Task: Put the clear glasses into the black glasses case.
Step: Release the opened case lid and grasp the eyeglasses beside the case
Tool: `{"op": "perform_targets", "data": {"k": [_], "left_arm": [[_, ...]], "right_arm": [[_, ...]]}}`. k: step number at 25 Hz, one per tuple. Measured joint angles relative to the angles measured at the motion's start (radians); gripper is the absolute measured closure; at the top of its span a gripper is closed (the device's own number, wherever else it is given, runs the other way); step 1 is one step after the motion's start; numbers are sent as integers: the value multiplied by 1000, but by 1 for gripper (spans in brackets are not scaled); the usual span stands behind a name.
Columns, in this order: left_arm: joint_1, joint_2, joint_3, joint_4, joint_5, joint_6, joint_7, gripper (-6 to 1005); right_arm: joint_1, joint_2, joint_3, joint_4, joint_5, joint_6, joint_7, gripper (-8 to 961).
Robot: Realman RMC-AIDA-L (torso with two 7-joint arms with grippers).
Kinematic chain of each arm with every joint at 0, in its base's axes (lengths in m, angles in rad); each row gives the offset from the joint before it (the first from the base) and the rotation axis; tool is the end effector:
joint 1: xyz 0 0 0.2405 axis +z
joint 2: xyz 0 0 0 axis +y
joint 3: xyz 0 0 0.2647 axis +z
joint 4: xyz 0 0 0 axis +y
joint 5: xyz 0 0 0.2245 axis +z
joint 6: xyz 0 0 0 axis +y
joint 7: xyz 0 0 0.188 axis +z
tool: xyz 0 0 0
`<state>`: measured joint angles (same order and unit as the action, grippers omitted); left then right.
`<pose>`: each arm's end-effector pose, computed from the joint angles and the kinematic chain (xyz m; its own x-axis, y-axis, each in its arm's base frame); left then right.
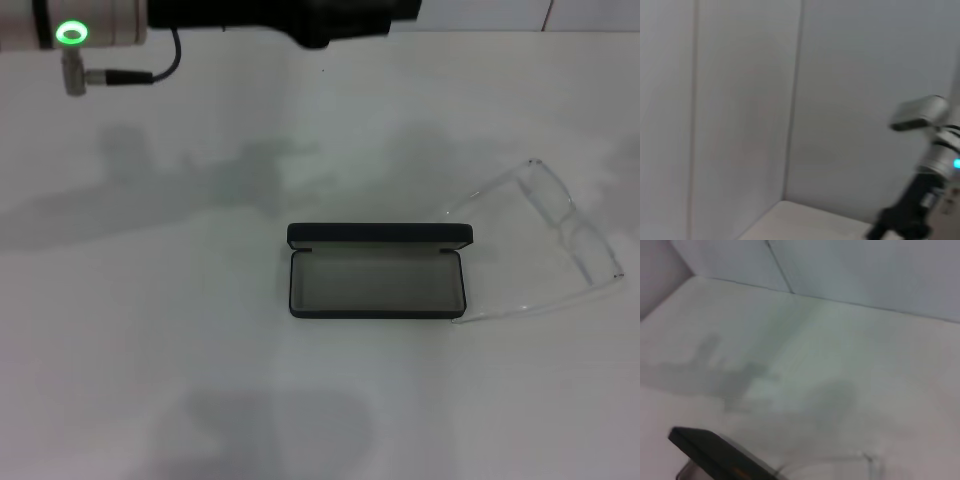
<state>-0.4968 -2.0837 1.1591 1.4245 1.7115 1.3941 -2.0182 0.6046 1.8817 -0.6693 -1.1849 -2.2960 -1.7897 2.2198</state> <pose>-0.0775 0.3871 0.0208 0.8131 0.1590 0.5601 0.3181 -0.9270 -0.1986 0.2478 0.3959 0.1156 0.6874 -0.6791 -0.2574 -0.7254 -0.6249 -0.2887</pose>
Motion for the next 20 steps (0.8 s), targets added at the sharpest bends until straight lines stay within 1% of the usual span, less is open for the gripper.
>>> {"op": "perform_targets", "data": {"k": [2, 5, 7, 8, 11, 12, 14, 15, 17, 20], "left_arm": [[-1, 2, -22, -27, -31, 39, 26, 483], [-2, 3, -52, -55, -53, 81, 38, 485], [-2, 2, -60, -58, -57, 106, 38, 486], [-2, 1, -61, -57, -59, 116, 39, 487], [0, -1, -55, -54, -75, 126, 44, 489], [2, -1, -54, -54, -78, 126, 44, 490], [10, 0, -56, -60, -82, 127, 45, 491], [13, 0, -56, -63, -82, 128, 45, 492], [19, 0, -53, -69, -80, 128, 46, 494], [27, -1, -47, -71, -76, 135, 50, 496]], "right_arm": [[57, -4, -25, 6, -14, -1, 56, 202], [148, -18, -76, 36, -86, -3, 142, 202], [197, -20, -116, 58, -156, -4, 189, 202], [223, -15, -140, 68, -199, -1, 210, 202], [275, 7, -185, 108, -311, 22, 239, 203], [295, 19, -194, 130, -341, 30, 243, 209], [338, 51, -201, 175, -404, 53, 243, 222], [349, 65, -205, 190, -429, 65, 243, 228], [356, 88, -227, 201, -454, 92, 243, 240], [360, 110, -259, 223, -473, 122, 245, 257]]}}
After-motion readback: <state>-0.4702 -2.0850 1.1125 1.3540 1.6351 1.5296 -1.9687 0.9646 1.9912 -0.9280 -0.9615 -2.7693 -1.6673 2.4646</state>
